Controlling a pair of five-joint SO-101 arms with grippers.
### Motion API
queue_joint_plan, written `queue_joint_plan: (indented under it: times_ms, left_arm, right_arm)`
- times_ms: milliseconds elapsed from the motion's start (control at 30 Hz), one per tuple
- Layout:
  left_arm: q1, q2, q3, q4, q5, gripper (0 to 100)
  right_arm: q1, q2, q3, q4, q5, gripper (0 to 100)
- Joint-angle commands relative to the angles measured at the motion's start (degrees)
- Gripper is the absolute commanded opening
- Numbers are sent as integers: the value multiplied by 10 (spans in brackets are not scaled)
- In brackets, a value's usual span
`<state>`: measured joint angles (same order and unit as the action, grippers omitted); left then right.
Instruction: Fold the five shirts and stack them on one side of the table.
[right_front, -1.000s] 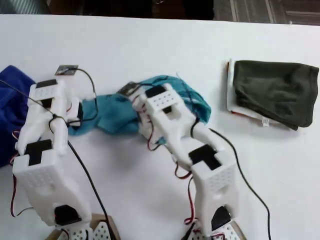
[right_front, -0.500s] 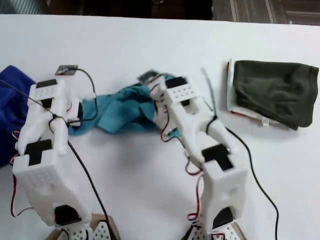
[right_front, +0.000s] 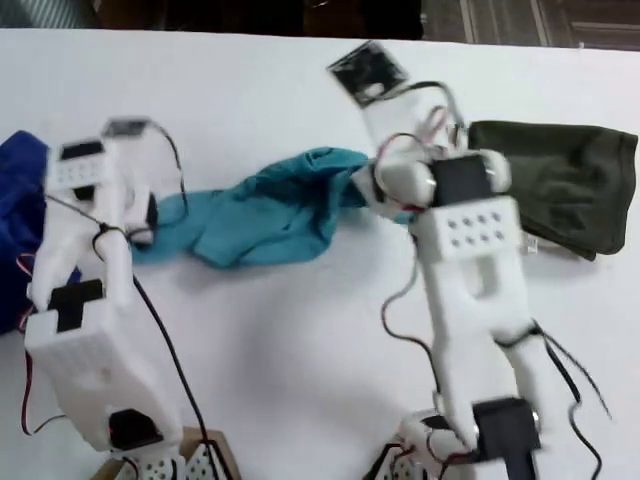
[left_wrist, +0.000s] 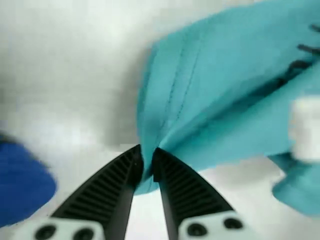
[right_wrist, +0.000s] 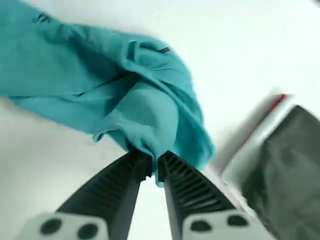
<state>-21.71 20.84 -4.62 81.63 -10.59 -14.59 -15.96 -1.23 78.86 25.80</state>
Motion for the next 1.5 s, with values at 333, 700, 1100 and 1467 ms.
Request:
queue_joint_plan:
  times_ms: [333,700,1100,1467]
  left_arm:
    - [26,-87,-354,207,-43,26]
    - [33,-142,-393,196,-46,26]
    - [33,-144,-93,17,-47,120]
    - [30,-145,-87,16,-47,139]
  right_arm:
    - [193,-227,-3,-57,25,19]
    - [313,-317,30,-82,31,19]
    - [276,-365,228,-114,31,19]
    - [261,-374,259,-142,25,348]
